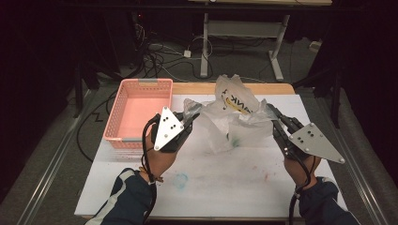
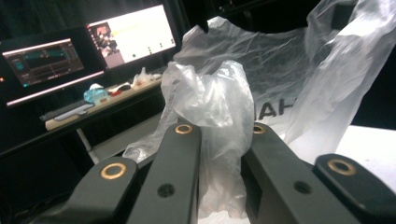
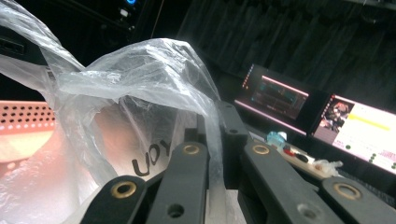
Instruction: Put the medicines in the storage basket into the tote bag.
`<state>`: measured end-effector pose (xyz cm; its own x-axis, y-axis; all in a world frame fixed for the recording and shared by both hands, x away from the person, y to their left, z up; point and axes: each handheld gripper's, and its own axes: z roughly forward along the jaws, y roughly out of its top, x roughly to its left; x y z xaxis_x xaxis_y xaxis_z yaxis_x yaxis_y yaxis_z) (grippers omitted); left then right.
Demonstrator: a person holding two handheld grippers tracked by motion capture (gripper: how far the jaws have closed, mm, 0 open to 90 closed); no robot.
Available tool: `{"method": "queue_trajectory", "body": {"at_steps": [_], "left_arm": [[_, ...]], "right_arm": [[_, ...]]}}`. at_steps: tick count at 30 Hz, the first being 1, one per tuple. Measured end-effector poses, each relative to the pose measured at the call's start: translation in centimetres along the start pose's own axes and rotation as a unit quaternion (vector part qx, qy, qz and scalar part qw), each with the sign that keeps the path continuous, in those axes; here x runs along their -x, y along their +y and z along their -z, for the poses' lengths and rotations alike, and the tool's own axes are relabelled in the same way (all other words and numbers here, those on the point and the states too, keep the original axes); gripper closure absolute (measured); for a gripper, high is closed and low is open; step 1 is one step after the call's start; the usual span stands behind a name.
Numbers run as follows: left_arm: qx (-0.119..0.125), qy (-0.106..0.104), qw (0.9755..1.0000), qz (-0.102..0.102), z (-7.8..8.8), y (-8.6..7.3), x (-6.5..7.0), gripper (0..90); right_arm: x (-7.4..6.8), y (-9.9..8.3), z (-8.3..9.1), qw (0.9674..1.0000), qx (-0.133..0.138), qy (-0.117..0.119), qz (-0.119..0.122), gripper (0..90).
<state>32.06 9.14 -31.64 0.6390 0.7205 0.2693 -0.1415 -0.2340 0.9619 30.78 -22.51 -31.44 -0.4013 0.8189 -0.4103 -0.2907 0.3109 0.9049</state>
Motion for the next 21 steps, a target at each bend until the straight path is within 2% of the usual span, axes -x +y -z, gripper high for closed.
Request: {"method": "queue_trajectory", "body": {"at_steps": [10,18,21], "left_arm": [[0.038,-0.008,0.9991,-0.017,1.7,2.8,0.8,86.9],[0.055,-0.004,0.9981,-0.027,2.5,5.0,0.4,86.9],[0.05,-0.004,0.9981,-0.037,2.5,5.5,0.3,86.9]], "right_arm": [[-0.3,2.8,1.0,0.9995,0.032,0.005,0.006,90.0],[0.4,4.5,1.3,0.9987,0.05,-0.002,0.004,90.0],[0.7,5.1,1.3,0.9986,0.052,-0.006,0.005,90.0]]}}
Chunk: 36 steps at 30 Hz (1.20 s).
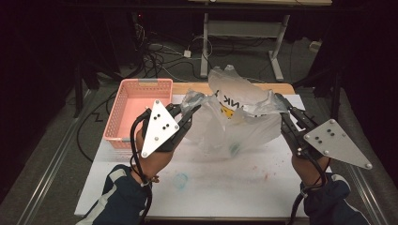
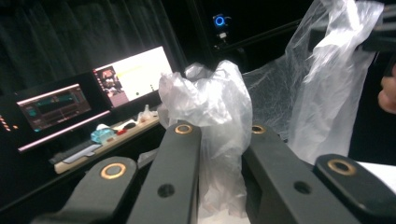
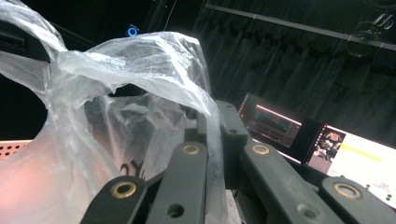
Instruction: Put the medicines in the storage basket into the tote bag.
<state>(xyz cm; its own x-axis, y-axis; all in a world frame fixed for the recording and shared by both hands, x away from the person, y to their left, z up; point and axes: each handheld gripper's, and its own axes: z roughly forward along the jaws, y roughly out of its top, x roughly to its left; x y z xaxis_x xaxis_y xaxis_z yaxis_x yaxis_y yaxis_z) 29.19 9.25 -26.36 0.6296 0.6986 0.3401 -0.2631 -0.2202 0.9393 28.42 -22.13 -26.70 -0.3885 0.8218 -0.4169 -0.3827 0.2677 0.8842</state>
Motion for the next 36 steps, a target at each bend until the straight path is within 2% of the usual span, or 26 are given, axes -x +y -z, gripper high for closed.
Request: {"method": "queue_trajectory", "body": {"at_steps": [4,10,16,20,23,28,31,36], "left_arm": [[-0.01,-0.001,0.9999,0.006,-0.5,-0.8,-0.1,86.9],[-0.024,0.008,0.9995,0.018,-1.5,-2.7,-0.5,86.8],[-0.034,0.023,0.999,0.02,-2.5,-3.4,-1.5,86.8],[-0.047,0.036,0.9979,0.025,-3.8,-4.0,-2.6,86.7],[-0.061,0.046,0.9966,0.033,-4.8,-4.4,-3.8,86.7],[-0.091,0.067,0.9931,0.031,-6.9,-5.5,-5.3,86.7],[-0.104,0.074,0.9908,0.043,-8.2,-6.3,-6.1,86.7],[-0.121,0.091,0.9872,0.05,-10.1,-7.3,-7.1,86.7]], "right_arm": [[0.0,-0.3,-0.2,0.9999,-0.012,0.003,0.0,90.0],[0.0,-2.6,-1.1,0.9992,-0.039,-0.002,-0.007,90.0],[1.0,-4.0,-2.3,0.9982,-0.056,-0.017,-0.011,90.0],[2.0,-4.6,-3.5,0.9969,-0.072,-0.032,-0.003,90.0],[3.1,-5.2,-4.8,0.9944,-0.096,-0.043,0.005,90.0],[5.3,-6.2,-6.8,0.99,-0.122,-0.069,0.015,90.0],[6.3,-7.0,-8.0,0.9866,-0.14,-0.08,0.024,90.0],[7.4,-8.0,-10.0,0.982,-0.162,-0.091,0.033,90.0]]}}
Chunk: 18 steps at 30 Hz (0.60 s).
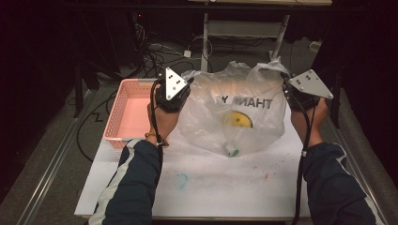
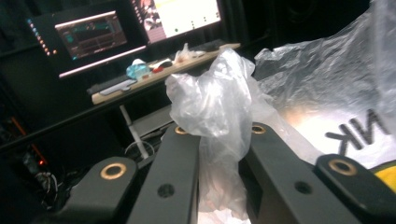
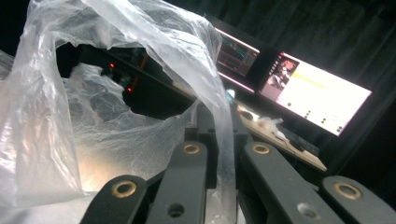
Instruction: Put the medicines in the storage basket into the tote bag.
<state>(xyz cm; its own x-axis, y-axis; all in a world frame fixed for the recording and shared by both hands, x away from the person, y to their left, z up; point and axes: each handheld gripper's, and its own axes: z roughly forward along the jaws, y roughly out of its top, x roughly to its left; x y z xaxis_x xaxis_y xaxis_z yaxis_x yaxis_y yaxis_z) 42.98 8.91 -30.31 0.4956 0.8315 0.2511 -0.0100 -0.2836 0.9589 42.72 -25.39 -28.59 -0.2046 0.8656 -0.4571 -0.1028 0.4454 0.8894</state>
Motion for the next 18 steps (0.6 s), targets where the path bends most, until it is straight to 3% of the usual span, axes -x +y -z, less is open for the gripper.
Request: {"method": "queue_trajectory", "body": {"at_steps": [10,14,18], "left_arm": [[-0.015,0.028,0.9995,0.006,-2.5,1.1,-2.0,86.5],[-0.033,0.027,0.9989,0.022,-2.9,0.5,-2.5,85.9],[-0.035,0.025,0.9984,0.037,-2.7,-0.3,-3.3,83.9]], "right_arm": [[1.7,0.2,-3.1,0.9996,-0.019,-0.022,0.002,90.0],[1.9,-0.1,-3.8,0.9993,-0.029,-0.023,-0.001,90.0],[2.4,-0.8,-4.0,0.9987,-0.042,-0.024,-0.015,90.0]]}}
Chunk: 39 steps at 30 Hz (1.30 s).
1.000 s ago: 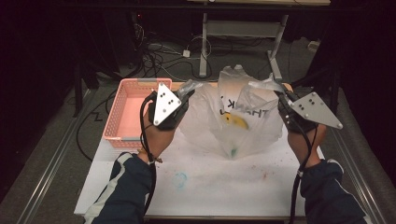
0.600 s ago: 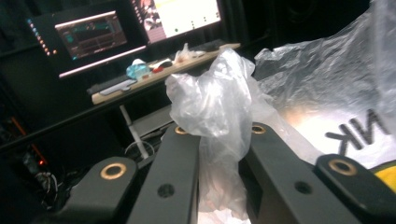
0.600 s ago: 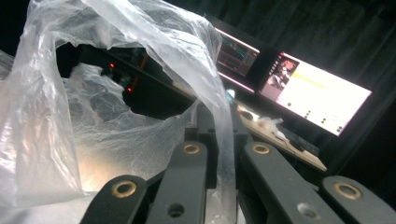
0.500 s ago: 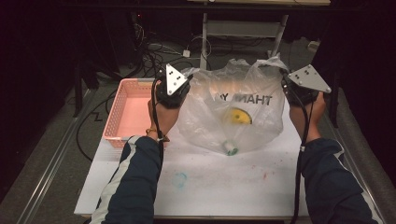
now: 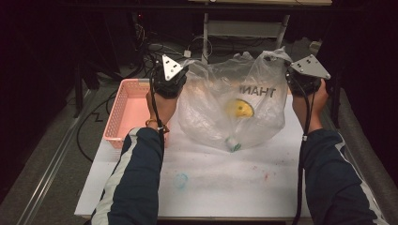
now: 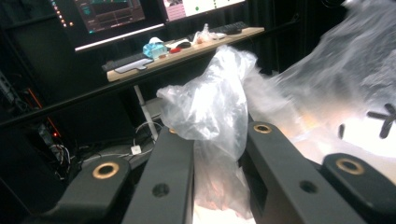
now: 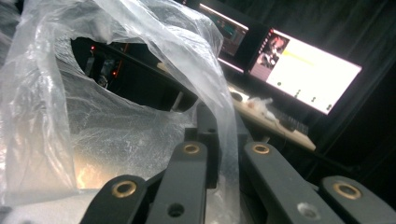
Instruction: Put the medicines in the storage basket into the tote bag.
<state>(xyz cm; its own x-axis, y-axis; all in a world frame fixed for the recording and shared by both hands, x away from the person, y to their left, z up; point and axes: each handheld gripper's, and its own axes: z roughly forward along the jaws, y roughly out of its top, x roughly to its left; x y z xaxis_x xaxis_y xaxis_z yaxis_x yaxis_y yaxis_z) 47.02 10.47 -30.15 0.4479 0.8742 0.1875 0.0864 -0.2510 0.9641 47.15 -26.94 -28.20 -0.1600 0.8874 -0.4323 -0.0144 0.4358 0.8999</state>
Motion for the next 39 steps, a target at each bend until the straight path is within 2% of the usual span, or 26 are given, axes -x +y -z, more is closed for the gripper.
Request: {"method": "queue_trajectory", "body": {"at_steps": [1,3,6,7,8,9,10,13,15,17,18,20,22,24,26,28,30,33,35,37,39], "left_arm": [[-0.006,0.0,1.0,0.005,0.1,-0.2,-0.1,83.9],[-0.006,0.003,1.0,0.001,0.2,-0.4,-0.4,83.0],[-0.014,-0.005,0.9999,0.004,0.4,-0.8,-0.4,73.9],[-0.015,-0.009,0.9999,0.003,0.5,-0.9,-0.4,73.4],[-0.014,-0.014,0.9998,0.003,0.7,-0.9,-0.4,68.5],[-0.011,-0.02,0.9997,0.007,1.0,-1.0,-0.4,60.0],[-0.009,-0.023,0.9997,0.007,1.3,-1.1,-0.3,60.0],[0.002,-0.035,0.9994,0.004,2.5,-1.2,0.1,46.3],[0.0,-0.048,0.9988,0.0,3.5,-1.1,0.5,35.0],[0.013,-0.063,0.9979,-0.006,4.7,-1.0,0.7,31.5],[0.017,-0.062,0.9979,-0.011,5.2,-0.9,0.8,29.6],[0.024,-0.064,0.9974,-0.02,6.2,-0.9,1.0,29.5],[0.026,-0.068,0.997,-0.028,7.0,-1.0,1.3,29.5],[0.024,-0.07,0.9966,-0.035,7.5,-1.1,1.6,29.5],[0.022,-0.075,0.9962,-0.039,8.0,-1.4,1.8,29.5],[0.017,-0.082,0.9954,-0.048,8.3,-1.7,2.2,29.5],[0.01,-0.088,0.9946,-0.054,8.6,-1.9,2.5,29.5],[0.005,-0.093,0.9936,-0.064,8.7,-2.3,3.2,29.5],[0.004,-0.093,0.9931,-0.072,8.9,-2.6,3.6,29.5],[0.005,-0.099,0.9923,-0.074,9.2,-2.9,3.8,29.5],[0.006,-0.1,0.9919,-0.078,9.5,-3.3,4.0,29.3]], "right_arm": [[0.2,-0.2,-0.1,1.0,-0.004,-0.002,-0.002,90.0],[0.5,-0.6,-0.1,0.9999,-0.011,-0.004,-0.007,90.0],[0.5,-1.2,-0.1,0.9998,-0.017,-0.002,-0.008,90.0],[0.5,-1.3,-0.1,0.9997,-0.02,0.001,-0.01,90.0],[0.4,-1.5,-0.1,0.9997,-0.023,0.004,-0.008,90.0],[0.3,-1.7,0.1,0.9996,-0.025,0.01,-0.011,90.0],[0.3,-1.7,0.1,0.9996,-0.025,0.01,-0.011,90.0],[0.2,-1.8,0.6,0.9994,-0.021,0.024,-0.011,90.0],[0.2,-1.7,1.0,0.9991,-0.019,0.035,-0.016,90.0],[0.3,-1.5,1.5,0.9986,-0.014,0.047,-0.02,90.0],[0.4,-1.4,1.8,0.9983,-0.012,0.051,-0.025,90.0],[0.5,-1.2,2.2,0.9979,-0.009,0.06,-0.025,84.9],[0.4,-1.0,2.4,0.9977,-0.012,0.063,-0.021,75.8],[0.4,-0.9,2.7,0.9968,-0.01,0.077,-0.023,71.7],[0.4,-0.6,3.2,0.9964,-0.007,0.081,-0.024,59.6],[0.3,-0.4,3.9,0.9959,-0.002,0.087,-0.023,52.1],[0.4,0.0,4.6,0.9942,0.0,0.106,-0.018,43.9],[0.4,0.6,5.8,0.9918,-0.004,0.127,-0.003,37.0],[0.5,0.9,6.5,0.9899,-0.003,0.142,-0.006,33.3],[0.5,0.9,7.4,0.988,0.007,0.153,-0.018,31.5],[0.1,0.6,8.2,0.987,0.011,0.16,-0.014,31.5]]}}
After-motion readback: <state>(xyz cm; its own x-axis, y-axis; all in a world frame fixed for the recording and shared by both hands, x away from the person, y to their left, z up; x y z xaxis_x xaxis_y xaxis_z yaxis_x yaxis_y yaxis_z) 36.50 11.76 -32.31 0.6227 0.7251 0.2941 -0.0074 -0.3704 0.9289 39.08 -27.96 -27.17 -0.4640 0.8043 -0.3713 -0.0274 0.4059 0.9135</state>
